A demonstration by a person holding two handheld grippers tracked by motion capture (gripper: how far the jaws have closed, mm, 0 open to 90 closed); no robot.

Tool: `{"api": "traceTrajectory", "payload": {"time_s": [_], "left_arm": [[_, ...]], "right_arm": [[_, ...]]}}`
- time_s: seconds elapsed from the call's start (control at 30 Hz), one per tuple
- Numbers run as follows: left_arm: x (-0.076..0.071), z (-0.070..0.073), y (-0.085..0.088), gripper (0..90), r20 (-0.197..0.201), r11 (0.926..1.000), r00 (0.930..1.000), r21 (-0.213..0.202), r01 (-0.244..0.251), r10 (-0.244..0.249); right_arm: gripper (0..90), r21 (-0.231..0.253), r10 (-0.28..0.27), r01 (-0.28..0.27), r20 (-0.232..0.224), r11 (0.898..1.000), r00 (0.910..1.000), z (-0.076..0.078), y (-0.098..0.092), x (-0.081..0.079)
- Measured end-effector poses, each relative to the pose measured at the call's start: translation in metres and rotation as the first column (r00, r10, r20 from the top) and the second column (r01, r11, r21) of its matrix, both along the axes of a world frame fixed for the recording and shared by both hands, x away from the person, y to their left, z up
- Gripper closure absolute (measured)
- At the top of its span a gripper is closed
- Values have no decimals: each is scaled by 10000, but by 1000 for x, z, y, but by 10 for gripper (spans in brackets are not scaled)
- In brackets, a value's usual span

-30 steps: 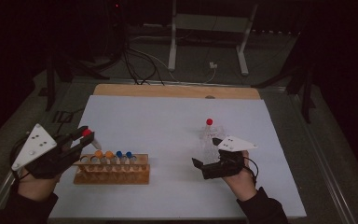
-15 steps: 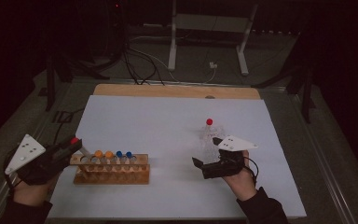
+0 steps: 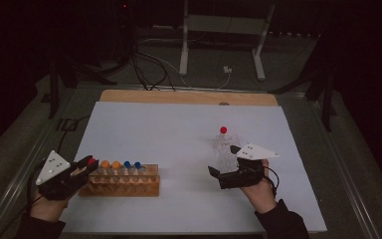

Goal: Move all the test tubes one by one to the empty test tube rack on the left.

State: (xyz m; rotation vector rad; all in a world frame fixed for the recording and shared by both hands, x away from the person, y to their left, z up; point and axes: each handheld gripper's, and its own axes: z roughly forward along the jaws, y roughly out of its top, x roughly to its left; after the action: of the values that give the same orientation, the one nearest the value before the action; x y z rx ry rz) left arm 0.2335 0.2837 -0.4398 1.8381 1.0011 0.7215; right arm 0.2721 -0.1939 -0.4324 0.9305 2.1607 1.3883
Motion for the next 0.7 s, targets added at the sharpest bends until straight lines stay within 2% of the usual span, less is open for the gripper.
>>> {"api": "traceTrajectory", "payload": {"time_s": [0.23,0.47,0.5,0.53,0.6,0.7], "left_arm": [[6,-8,-5,715,-523,9985,9986,539,-5,33],[5,-9,-2,712,-597,9988,9982,489,61,-32],[5,-9,-2,705,-586,9989,9981,420,220,-195],[4,-8,-2,690,-575,9986,9979,411,326,-302],[2,-7,-2,564,-523,9981,9976,383,480,-460],[-2,-2,-3,437,-411,9982,9979,306,512,-499]], "right_arm": [[0,-27,28,-28,-20,10000,10000,-1,1,0],[0,-16,37,-37,-15,10000,10000,-1,0,0],[0,-18,25,-25,-9,10000,10000,-1,0,1],[0,0,37,-37,-10,10000,10000,-1,0,1],[0,-55,17,-16,32,10000,10000,-1,-1,2],[0,-27,-99,99,96,9999,9999,-1,-4,4]]}}
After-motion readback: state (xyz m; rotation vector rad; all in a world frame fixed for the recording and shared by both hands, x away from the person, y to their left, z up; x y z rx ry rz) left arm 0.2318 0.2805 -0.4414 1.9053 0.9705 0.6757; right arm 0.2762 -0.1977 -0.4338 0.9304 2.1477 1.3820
